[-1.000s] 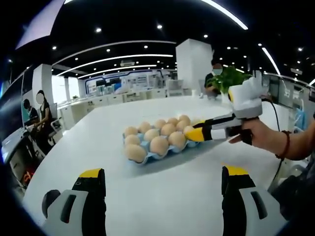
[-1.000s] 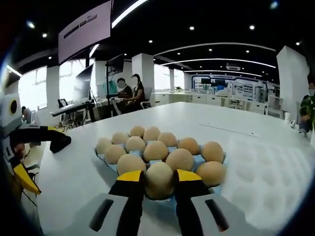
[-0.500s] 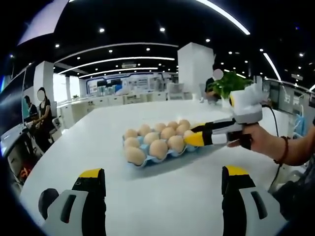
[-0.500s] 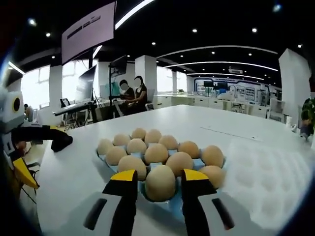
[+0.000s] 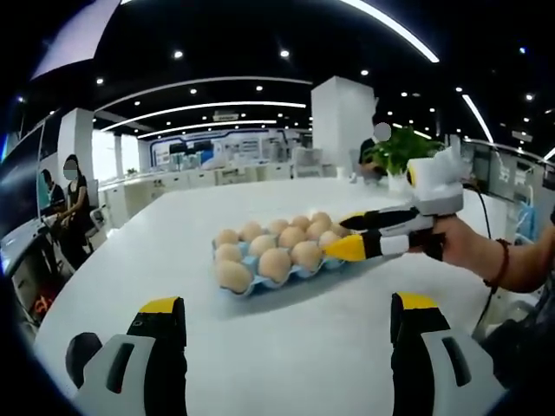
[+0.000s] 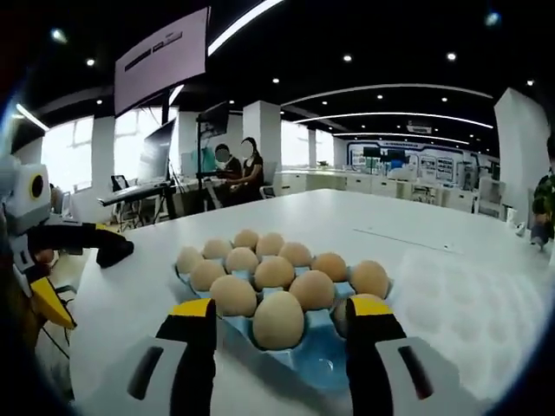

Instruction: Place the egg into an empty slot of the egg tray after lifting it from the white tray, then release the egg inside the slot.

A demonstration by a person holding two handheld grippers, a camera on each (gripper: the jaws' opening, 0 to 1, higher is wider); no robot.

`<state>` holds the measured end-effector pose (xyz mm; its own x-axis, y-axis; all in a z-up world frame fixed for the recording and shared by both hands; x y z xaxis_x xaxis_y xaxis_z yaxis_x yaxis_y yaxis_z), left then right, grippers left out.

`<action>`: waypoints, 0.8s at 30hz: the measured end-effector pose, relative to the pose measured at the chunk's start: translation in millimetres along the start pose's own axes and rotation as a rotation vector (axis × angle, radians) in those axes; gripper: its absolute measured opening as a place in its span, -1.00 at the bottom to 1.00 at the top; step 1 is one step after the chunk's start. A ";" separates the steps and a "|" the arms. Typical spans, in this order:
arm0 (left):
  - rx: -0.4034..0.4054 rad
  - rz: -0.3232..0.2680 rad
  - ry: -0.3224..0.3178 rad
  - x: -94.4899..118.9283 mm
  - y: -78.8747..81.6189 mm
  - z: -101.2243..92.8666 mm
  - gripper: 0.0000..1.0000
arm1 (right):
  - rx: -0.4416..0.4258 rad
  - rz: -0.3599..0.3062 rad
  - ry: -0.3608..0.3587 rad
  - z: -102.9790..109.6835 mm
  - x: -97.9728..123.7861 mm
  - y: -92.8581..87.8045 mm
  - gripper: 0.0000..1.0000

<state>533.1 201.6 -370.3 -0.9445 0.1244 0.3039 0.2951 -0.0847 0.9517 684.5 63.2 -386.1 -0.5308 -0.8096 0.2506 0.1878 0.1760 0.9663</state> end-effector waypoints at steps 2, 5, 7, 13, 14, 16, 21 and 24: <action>-0.001 -0.003 0.001 0.2 0.4 -0.2 1.00 | 0.009 -0.002 -0.023 -3.4 1.4 0.8 0.30; -0.001 -0.004 -0.001 0.2 0.5 -0.9 1.00 | 0.014 -0.008 -0.032 -6.9 7.3 1.1 0.35; 0.000 -0.010 -0.011 -0.1 1.0 -2.3 1.00 | 0.011 -0.010 -0.032 -9.8 9.4 1.1 0.42; -0.007 -0.018 -0.041 -1.1 3.3 -8.5 1.00 | -0.004 -0.014 -0.029 -17.9 10.6 -0.6 0.59; -0.008 -0.018 -0.041 -1.3 3.7 -8.5 1.00 | 0.001 -0.019 -0.031 -17.6 12.2 0.3 0.61; -0.008 -0.016 -0.038 -1.4 4.0 -7.9 1.00 | 0.006 -0.023 -0.033 -19.2 12.7 1.2 0.67; -0.008 -0.020 -0.033 -1.9 5.3 -7.9 1.00 | 0.014 -0.023 -0.034 -23.1 16.9 1.9 0.73; -0.013 -0.018 -0.034 -1.9 5.7 -8.7 1.00 | 0.016 -0.025 -0.042 -28.8 17.8 1.3 0.81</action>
Point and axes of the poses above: the point that each gripper's makers call its tool centre point, and the gripper's own axes: x roughly backward along the fingers, z roughly to its left, y roughly out of its top, the point moved 5 cm from there along x, roughly backward along the fingers, and after that the axes turned 3 degrees about -x, right-handed, at the moved point
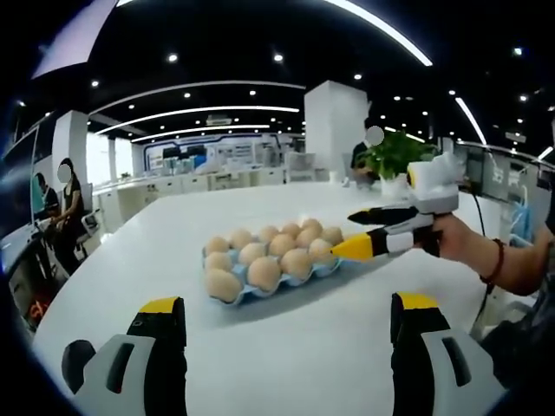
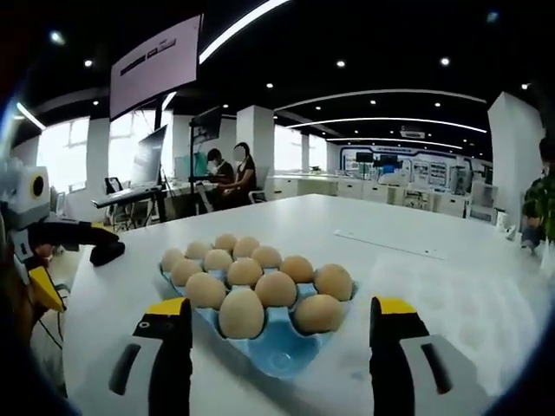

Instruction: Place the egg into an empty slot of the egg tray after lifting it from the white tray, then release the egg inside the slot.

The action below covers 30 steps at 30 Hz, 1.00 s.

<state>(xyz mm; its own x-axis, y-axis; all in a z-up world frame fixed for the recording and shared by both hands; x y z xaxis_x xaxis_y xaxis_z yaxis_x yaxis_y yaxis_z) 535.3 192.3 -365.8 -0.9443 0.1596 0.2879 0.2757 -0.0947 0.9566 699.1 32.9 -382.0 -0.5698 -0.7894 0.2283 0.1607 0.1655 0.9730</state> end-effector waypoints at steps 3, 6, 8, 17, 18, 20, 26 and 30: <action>-0.001 0.002 0.002 -0.3 -0.2 0.0 1.00 | -0.013 -0.010 -0.014 -7.5 4.5 0.7 0.82; 0.002 0.003 0.007 0.2 0.1 0.7 1.00 | -0.013 -0.018 -0.034 -13.9 7.7 2.6 0.85; 0.000 0.003 0.012 -0.3 0.5 0.9 1.00 | 0.000 -0.021 -0.049 -17.6 9.6 4.4 0.85; -0.001 0.005 -0.002 -1.4 1.9 -2.0 1.00 | 0.000 -0.015 -0.085 -29.9 15.4 5.2 0.89; -0.006 0.006 -0.002 -1.6 2.2 -2.3 1.00 | 0.001 -0.015 -0.095 -31.7 17.1 5.2 0.89; -0.005 0.008 -0.001 -1.8 2.1 -2.0 1.00 | 0.005 -0.015 -0.099 -34.6 18.4 6.0 0.89; -0.011 0.028 0.002 -4.2 -1.3 -3.2 1.00 | 0.016 -0.017 -0.119 -47.5 26.3 7.8 0.90; -0.005 0.022 0.000 -5.0 -0.3 -4.4 1.00 | 0.014 -0.019 -0.144 -56.3 32.9 9.2 0.90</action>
Point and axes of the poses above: the point that each gripper's makers call its tool centre point, and the gripper's own axes: x roughly backward along the fingers, z roughly to its left, y roughly out of its top, the point moved 5 cm from there along x, roughly backward along the fingers, and after that the axes turned 3 degrees about -x, right-handed, at the moved point
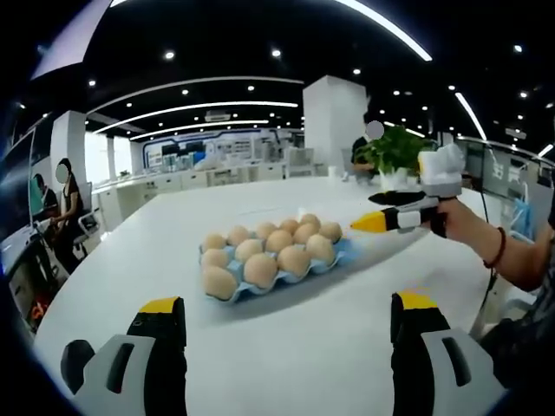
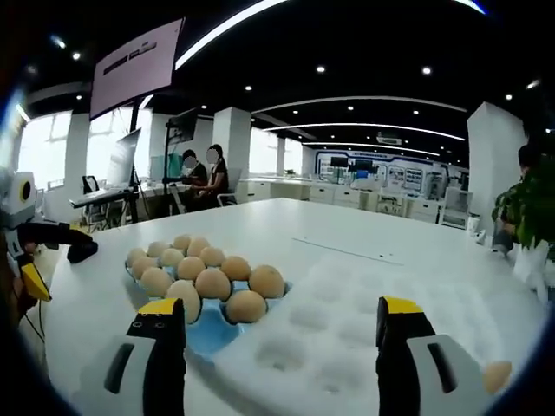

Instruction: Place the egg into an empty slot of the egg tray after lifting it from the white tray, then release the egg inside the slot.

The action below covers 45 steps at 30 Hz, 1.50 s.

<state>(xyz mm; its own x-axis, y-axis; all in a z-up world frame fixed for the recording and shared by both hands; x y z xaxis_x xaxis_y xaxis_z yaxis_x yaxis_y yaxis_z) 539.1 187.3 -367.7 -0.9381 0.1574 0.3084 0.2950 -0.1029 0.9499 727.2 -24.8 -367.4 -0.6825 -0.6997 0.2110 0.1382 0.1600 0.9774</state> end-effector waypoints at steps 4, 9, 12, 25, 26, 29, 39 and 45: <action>0.003 -0.002 0.001 -2.2 0.5 -0.5 1.00 | 0.002 -0.004 -0.031 -10.3 5.4 1.8 0.90; 0.007 -0.007 -0.001 -2.9 1.6 -1.7 1.00 | 0.002 0.003 -0.052 -18.3 11.2 0.2 0.90; 0.004 -0.004 0.000 -3.5 1.7 -1.6 1.00 | 0.000 0.006 -0.066 -22.9 14.1 0.6 0.90; 0.008 0.011 0.014 -5.3 -0.7 -1.1 1.00 | -0.046 0.017 -0.150 -50.8 32.7 -7.8 0.88; -0.001 0.011 0.013 -5.3 0.1 -1.8 1.00 | -0.046 0.016 -0.152 -52.7 33.4 -7.9 0.88; -0.013 0.007 0.007 -5.1 3.0 -4.3 1.00 | -0.043 0.018 -0.166 -58.4 37.1 -9.9 0.88; -0.002 0.011 0.013 -7.3 -1.2 -3.6 1.00 | -0.076 0.031 -0.196 -74.5 51.7 -13.6 0.86; 0.006 0.018 0.006 -7.9 -4.1 -4.8 1.00 | -0.070 0.036 -0.228 -86.6 60.0 -14.8 0.86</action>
<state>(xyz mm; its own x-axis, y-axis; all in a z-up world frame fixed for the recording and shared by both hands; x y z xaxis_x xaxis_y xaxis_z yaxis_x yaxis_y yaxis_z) 544.5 181.7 -374.3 -0.9337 0.1494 0.3254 0.3131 -0.1001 0.9444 746.4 -129.5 -368.2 -0.8196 -0.5176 0.2456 0.2095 0.1282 0.9694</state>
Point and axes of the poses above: the point that each gripper's makers call its tool centre point, and the gripper's own axes: x roughly backward along the fingers, z roughly to its left, y roughly out of its top, the point moved 5 cm from there along x, roughly backward along the fingers, and after that the axes turned 3 degrees about -x, right-handed, at the moved point
